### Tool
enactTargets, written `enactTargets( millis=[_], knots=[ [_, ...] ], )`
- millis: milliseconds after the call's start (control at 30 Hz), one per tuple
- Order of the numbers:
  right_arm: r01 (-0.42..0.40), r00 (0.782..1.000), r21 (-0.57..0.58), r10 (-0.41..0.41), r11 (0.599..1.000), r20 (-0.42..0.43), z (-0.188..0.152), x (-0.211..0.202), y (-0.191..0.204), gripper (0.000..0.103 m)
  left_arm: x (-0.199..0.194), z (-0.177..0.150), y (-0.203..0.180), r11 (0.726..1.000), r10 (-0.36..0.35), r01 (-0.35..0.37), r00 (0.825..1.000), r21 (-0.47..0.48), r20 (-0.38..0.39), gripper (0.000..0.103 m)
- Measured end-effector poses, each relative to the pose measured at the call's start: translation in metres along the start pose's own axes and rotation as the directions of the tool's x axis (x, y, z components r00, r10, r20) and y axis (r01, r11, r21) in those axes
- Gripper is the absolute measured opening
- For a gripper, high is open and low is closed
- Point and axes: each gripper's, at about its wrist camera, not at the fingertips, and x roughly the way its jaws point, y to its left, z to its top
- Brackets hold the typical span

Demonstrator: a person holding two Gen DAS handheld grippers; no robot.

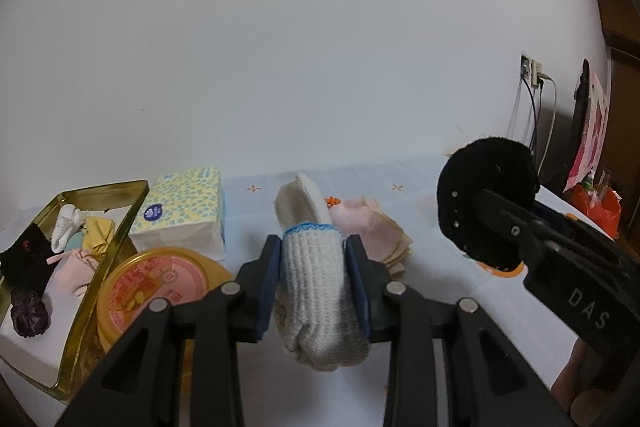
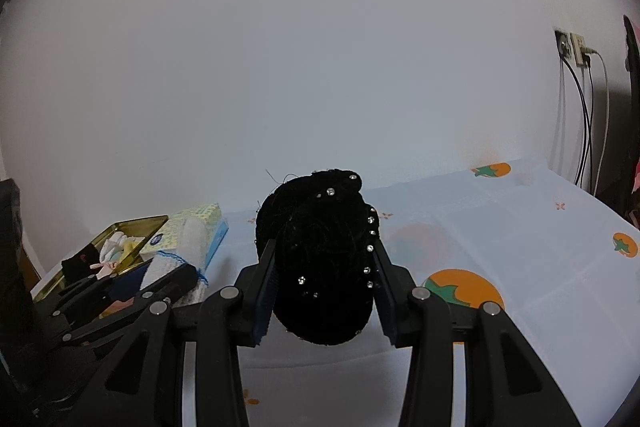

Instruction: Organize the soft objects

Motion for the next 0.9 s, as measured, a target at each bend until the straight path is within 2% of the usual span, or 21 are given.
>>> enactTargets(
  millis=[400, 900],
  knots=[
    [-0.053, 0.999, -0.013, 0.053, 0.999, -0.013, -0.007, -0.009, 0.027, 0.046, -0.013, -0.007, 0.008, 1.0, -0.01, 0.01, 1.0, -0.004, -0.006, 0.032],
    [-0.081, 0.997, -0.019, 0.081, 0.997, -0.008, -0.015, -0.012, 0.052, 0.046, -0.033, -0.014, 0.025, 1.0, -0.004, 0.004, 1.0, -0.006, 0.007, 0.032]
  ],
)
